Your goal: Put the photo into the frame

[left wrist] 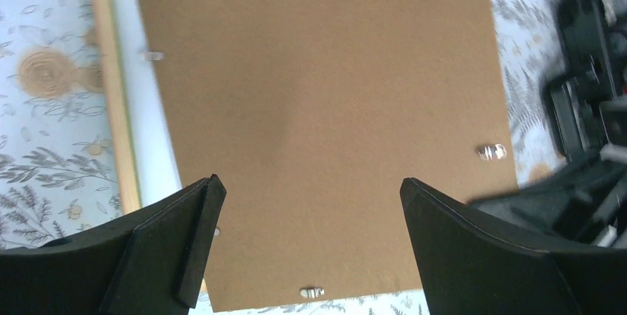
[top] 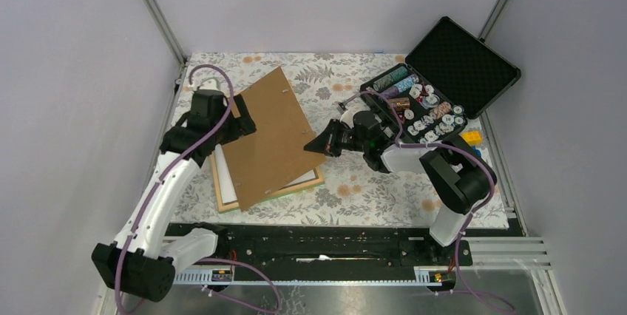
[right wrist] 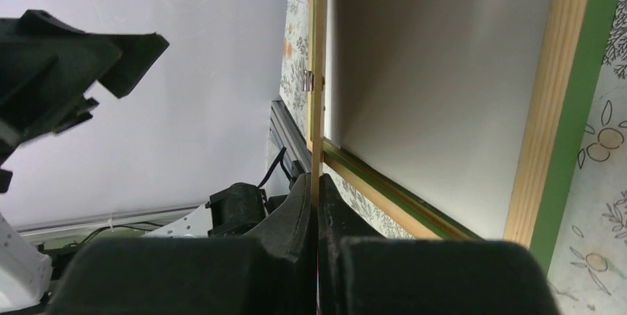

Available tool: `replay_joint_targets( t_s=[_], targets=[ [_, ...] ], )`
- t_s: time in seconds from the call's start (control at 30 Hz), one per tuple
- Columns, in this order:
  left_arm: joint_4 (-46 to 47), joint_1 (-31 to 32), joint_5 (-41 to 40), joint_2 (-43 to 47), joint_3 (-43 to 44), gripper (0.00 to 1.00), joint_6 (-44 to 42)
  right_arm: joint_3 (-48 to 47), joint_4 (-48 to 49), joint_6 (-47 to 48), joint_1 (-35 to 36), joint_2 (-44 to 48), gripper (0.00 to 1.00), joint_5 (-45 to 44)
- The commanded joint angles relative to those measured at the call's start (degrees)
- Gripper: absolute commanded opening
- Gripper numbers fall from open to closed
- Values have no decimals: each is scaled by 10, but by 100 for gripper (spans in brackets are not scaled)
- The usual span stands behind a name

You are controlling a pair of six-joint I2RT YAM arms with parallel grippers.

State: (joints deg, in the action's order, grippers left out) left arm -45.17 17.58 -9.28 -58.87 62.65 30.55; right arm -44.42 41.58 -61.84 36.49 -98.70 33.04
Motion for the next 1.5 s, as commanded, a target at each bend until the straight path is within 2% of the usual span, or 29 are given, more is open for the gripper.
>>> replay_joint_targets(
  t_s=[0.0,0.13,0.27,0.47,0.6,0.8,1.0,1.13,1.27,1.37,1.47],
  targets=[
    [62,-129,84,-21,-4,99,28,-24,131,-22,10,-22,0,13],
    [165,-269,140,-24,-92,99,98,-27,150,-26,13,-41,0,14],
    [258,-328,149,-46,-182,99,172,-21,171,-26,13,-54,0,6],
    [284,-331,73,-69,-218,99,152,-12,243,-55,21,-88,0,-14],
    [285,-332,70,-99,-216,99,143,-20,275,-77,25,-119,0,-15],
    [316,-332,126,-118,-218,99,118,-28,296,-87,39,-139,0,-11],
    [295,-332,167,-158,-181,99,90,5,273,-92,41,-98,0,9],
    [298,-332,165,-154,-180,99,98,37,295,-102,24,-60,0,-9],
    [297,-331,170,-143,-151,99,46,47,327,-134,-7,-59,0,43],
    [308,-332,231,-172,-129,99,31,79,380,-160,-23,-67,0,58],
    [332,-333,281,-229,-113,99,55,95,421,-172,-26,-87,0,65]
  ],
)
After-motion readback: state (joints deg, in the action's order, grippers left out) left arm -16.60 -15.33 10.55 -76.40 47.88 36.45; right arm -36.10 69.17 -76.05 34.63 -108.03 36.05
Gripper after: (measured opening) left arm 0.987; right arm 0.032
